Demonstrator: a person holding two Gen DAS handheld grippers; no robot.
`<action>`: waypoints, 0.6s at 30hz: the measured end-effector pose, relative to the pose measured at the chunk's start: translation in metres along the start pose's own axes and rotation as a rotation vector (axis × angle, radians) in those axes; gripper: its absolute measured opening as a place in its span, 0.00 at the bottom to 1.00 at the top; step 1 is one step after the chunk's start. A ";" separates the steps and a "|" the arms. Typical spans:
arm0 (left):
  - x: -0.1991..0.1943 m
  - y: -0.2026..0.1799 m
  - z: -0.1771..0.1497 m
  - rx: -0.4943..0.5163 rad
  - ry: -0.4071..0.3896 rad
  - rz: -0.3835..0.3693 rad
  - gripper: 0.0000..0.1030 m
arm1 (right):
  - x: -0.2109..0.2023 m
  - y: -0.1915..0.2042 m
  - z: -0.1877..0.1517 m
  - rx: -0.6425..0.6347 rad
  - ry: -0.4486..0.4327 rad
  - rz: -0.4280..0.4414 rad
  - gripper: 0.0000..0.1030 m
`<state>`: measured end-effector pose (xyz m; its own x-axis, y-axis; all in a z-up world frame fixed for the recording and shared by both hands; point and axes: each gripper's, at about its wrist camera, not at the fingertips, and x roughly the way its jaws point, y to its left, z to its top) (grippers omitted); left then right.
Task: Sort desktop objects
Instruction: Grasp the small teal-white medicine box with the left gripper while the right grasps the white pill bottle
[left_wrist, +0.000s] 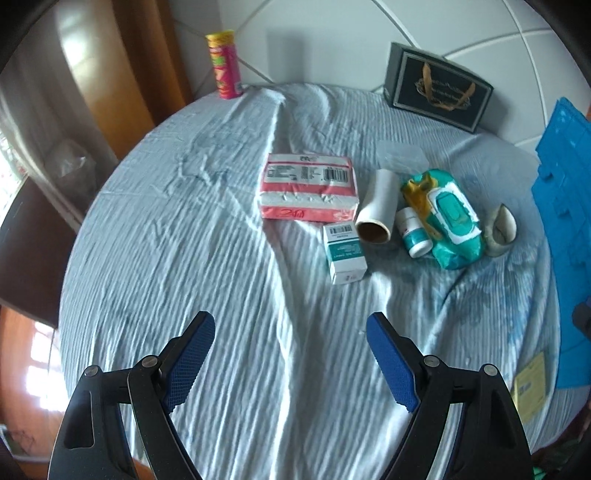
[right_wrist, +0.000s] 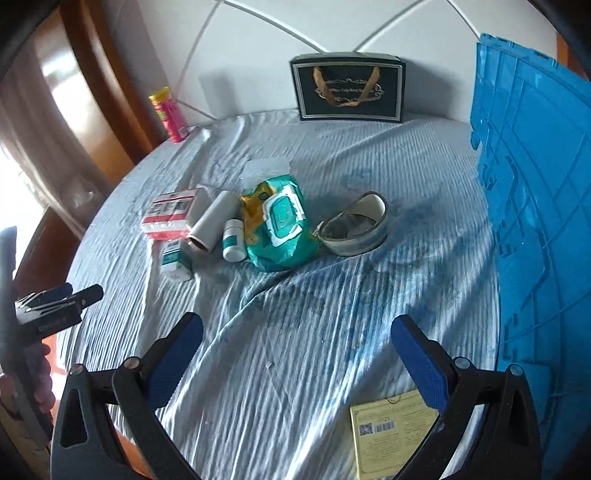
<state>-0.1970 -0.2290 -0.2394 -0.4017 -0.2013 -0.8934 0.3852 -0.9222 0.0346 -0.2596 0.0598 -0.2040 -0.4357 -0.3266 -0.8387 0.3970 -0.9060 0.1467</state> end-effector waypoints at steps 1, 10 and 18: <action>0.008 0.000 0.002 0.025 0.007 -0.011 0.82 | 0.008 0.002 0.002 0.022 0.013 -0.022 1.00; 0.073 -0.012 0.014 0.092 0.100 -0.098 0.82 | 0.067 0.022 -0.005 0.088 0.135 -0.044 1.00; 0.108 -0.036 0.040 0.017 0.093 -0.087 0.82 | 0.102 0.044 0.029 -0.017 0.121 0.031 1.00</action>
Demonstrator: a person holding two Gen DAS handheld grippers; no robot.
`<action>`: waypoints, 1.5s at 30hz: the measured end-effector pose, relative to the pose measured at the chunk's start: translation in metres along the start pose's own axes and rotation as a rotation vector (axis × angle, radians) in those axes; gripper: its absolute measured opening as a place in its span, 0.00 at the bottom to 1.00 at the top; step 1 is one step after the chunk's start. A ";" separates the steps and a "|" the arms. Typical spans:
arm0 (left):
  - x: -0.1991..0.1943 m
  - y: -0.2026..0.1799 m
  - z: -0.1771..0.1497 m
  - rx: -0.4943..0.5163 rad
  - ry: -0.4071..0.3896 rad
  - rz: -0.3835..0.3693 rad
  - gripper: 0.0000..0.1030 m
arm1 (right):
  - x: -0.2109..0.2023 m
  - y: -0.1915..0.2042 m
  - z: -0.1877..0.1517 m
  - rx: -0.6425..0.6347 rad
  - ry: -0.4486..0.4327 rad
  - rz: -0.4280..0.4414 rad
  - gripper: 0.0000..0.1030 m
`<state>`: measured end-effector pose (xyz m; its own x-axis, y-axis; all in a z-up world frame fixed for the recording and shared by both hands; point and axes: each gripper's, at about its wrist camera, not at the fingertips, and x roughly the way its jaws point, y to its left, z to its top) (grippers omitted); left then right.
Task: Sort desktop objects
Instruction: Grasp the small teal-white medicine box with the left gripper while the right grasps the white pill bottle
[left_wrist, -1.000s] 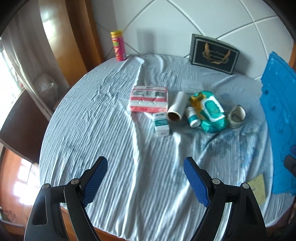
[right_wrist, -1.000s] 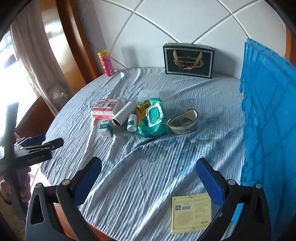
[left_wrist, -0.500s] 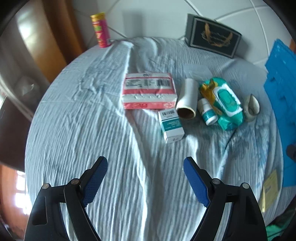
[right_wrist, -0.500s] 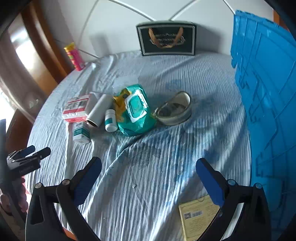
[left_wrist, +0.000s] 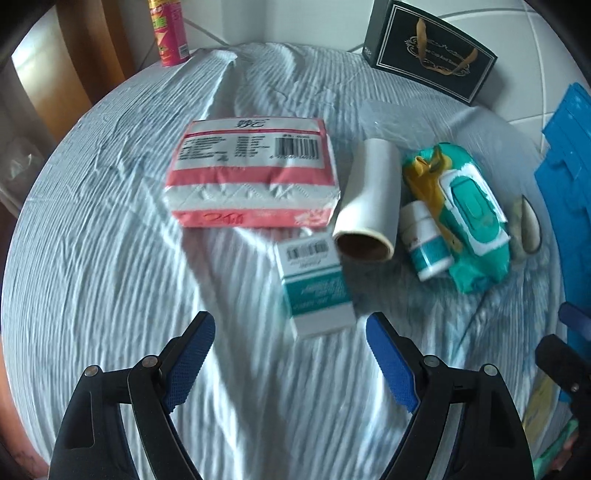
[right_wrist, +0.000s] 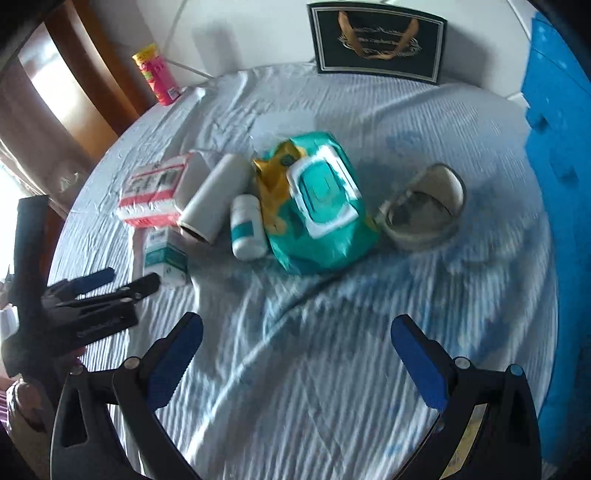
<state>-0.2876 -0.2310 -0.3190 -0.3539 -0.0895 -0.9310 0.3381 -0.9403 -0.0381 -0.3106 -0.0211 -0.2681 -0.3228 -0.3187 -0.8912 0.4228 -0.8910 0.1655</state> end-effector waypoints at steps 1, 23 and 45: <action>0.004 -0.002 0.001 0.002 0.004 0.010 0.82 | 0.003 0.000 0.006 -0.003 -0.009 0.010 1.00; 0.031 0.027 0.011 -0.058 0.024 0.028 0.49 | 0.084 0.053 0.056 -0.177 0.043 0.036 0.51; -0.018 0.016 0.008 -0.003 -0.087 0.016 0.35 | 0.060 0.071 0.043 -0.200 0.010 0.015 0.33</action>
<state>-0.2825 -0.2467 -0.2998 -0.4228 -0.1333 -0.8964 0.3475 -0.9374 -0.0244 -0.3359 -0.1177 -0.2919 -0.3070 -0.3271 -0.8937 0.5875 -0.8039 0.0924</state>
